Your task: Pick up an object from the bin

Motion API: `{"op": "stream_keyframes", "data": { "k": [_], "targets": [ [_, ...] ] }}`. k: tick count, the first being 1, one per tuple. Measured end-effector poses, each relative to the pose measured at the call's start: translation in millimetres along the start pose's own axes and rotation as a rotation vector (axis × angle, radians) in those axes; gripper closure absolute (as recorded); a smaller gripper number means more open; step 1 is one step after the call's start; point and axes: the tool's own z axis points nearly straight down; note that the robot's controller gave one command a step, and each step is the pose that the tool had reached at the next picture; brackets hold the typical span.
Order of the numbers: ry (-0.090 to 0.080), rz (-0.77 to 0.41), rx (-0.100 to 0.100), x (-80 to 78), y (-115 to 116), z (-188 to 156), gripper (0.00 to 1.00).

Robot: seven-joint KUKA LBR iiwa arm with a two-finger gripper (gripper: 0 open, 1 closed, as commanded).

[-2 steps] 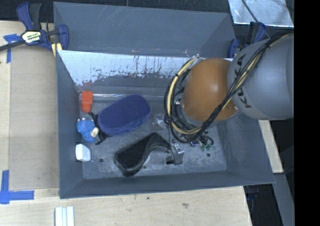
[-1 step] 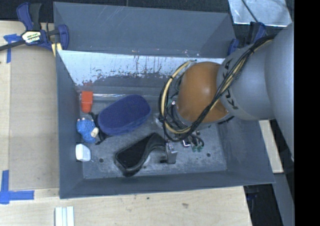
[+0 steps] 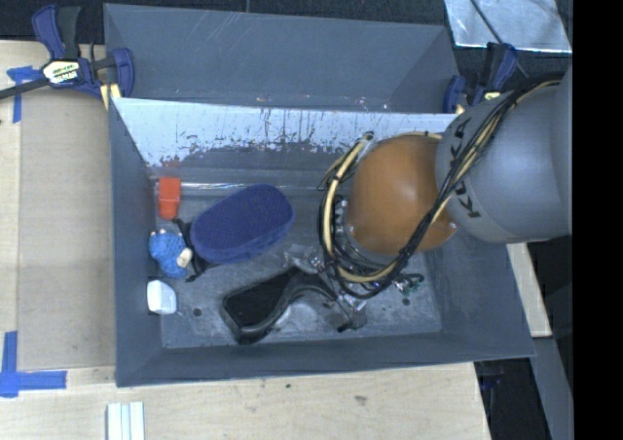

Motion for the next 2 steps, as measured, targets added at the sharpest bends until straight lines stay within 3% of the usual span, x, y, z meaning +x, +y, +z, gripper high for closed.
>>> {"op": "stream_keyframes", "data": {
  "k": [1,2],
  "targets": [
    [-0.003,0.001,-0.001,-1.1,1,0,1.0],
    [-0.006,-0.023,0.002,-12.6,-23,-85,1.0]
  ]
}}
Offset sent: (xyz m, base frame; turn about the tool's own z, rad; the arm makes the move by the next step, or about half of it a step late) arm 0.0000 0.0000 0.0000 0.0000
